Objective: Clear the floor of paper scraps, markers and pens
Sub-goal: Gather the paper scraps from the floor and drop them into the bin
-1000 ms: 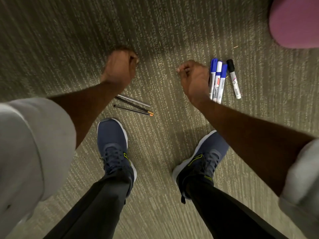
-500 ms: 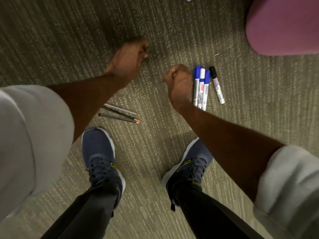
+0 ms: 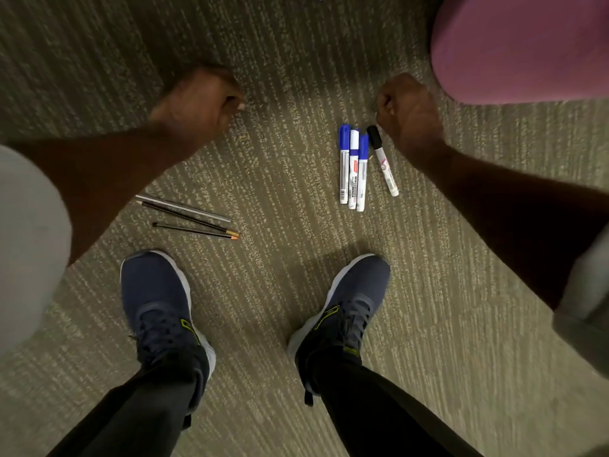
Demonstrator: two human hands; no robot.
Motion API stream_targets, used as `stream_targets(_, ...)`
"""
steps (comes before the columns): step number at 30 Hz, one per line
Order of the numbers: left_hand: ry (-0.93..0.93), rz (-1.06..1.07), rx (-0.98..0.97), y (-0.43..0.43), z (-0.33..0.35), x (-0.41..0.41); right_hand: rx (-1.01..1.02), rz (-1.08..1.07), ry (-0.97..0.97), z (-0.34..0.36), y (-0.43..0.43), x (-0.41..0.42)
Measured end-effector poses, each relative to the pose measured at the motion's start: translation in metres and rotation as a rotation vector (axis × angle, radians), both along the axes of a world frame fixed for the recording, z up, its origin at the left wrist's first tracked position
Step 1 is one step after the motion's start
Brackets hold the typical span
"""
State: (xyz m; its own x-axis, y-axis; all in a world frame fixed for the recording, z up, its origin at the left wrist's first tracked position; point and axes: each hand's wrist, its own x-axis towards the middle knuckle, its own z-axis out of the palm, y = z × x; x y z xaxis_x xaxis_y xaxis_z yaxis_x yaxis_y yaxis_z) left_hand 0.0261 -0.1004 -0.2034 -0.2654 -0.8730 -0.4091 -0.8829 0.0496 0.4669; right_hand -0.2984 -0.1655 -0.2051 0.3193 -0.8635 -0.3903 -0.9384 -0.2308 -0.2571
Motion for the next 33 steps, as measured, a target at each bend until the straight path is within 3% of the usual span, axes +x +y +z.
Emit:
stream_targets(5,-0.029,-0.004,-0.01,-0.004,0.001,0.003,0.005,0.014,-0.025,-0.001,-0.003,0.002)
stream_targets(11,0.079,0.05,-0.027,0.025,-0.002,-0.002,0.035,-0.015,-0.054,-0.005,-0.001,0.003)
stream_targets(16,0.126,0.254,-0.01,0.061,-0.006,-0.012,0.016,-0.318,-0.263,-0.012,0.017,0.022)
stream_targets(23,0.252,0.712,0.007,0.074,-0.017,-0.028,0.056,-0.216,-0.367,-0.014,0.057,0.085)
stream_targets(25,0.237,0.671,0.018,0.07,-0.02,-0.027,0.074,-0.213,-0.4,-0.016,0.074,0.101)
stream_targets(29,0.035,0.351,-0.065,0.066,-0.018,-0.022,0.094,-0.279,-0.445,-0.017,0.092,0.119)
stream_targets(33,0.074,0.194,-0.1,0.056,-0.022,-0.014,0.037,-0.34,-0.469,-0.014,0.061,0.117)
